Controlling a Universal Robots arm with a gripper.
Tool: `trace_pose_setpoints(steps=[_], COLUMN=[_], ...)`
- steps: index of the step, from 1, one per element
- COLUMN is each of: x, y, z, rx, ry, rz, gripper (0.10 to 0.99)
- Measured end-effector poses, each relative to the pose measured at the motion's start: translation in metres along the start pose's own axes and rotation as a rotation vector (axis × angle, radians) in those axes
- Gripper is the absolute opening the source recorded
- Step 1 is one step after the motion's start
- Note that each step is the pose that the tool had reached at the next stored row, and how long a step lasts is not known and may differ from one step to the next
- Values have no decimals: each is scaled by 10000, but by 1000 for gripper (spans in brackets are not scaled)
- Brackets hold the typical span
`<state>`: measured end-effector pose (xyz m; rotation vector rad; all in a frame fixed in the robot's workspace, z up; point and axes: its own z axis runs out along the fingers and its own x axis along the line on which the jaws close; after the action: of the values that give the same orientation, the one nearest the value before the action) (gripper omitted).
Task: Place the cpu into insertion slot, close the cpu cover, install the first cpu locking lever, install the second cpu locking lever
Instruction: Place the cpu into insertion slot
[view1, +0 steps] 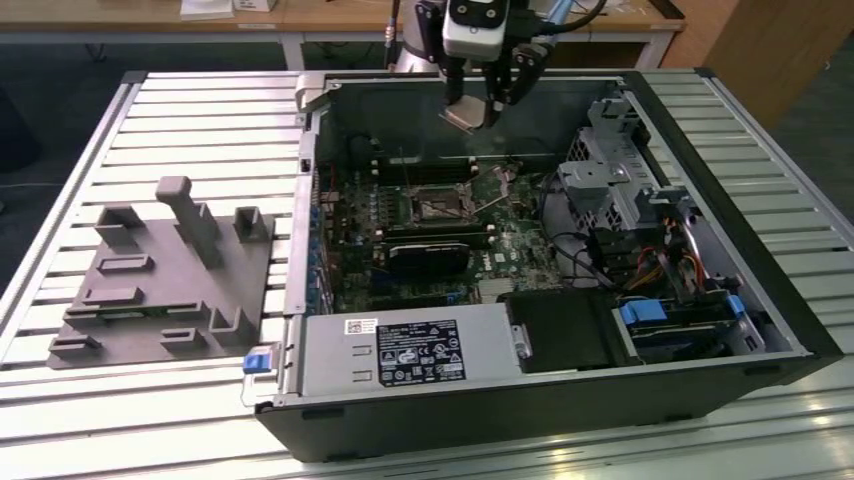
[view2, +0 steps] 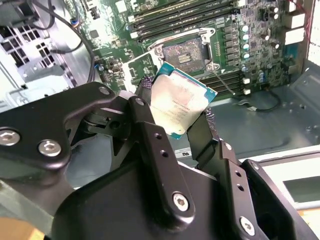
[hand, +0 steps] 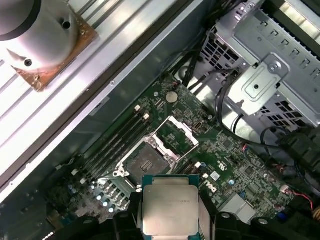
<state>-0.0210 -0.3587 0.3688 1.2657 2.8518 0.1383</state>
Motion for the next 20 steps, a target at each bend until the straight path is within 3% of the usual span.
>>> trace_pose_setpoints(steps=[20], x=[3], y=[-4], z=[14], rx=[-43], ry=[-201], rz=[2259], gripper=[533])
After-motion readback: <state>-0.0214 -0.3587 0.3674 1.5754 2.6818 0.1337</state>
